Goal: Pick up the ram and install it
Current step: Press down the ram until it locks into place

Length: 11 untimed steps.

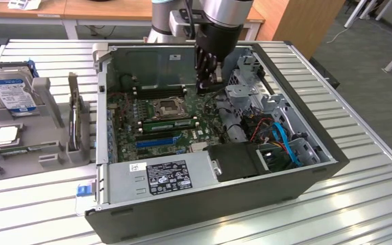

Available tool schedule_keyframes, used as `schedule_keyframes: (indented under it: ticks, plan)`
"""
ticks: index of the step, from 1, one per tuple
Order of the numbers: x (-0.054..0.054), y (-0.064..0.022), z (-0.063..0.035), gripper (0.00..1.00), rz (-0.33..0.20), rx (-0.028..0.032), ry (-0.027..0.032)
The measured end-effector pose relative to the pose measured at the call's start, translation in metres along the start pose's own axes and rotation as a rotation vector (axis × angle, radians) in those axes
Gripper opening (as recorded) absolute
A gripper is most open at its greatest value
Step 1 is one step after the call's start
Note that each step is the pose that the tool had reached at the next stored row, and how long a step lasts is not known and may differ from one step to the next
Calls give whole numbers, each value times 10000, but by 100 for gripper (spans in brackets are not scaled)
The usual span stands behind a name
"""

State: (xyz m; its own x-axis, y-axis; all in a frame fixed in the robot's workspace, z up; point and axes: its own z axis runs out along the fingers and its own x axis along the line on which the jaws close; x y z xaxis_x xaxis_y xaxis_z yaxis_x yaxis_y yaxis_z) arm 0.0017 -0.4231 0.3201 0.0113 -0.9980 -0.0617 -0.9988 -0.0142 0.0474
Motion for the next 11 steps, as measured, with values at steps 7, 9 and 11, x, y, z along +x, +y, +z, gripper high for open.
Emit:
schedule_keyframes:
  ticks: [7, 9, 11]
  plan:
    - [3, -3, 55, 10, -1, 0, 0]
    - [4, -4, 70, 10, -1, 1, 0]
    - [5, -4, 84, 10, 0, 0, 1]
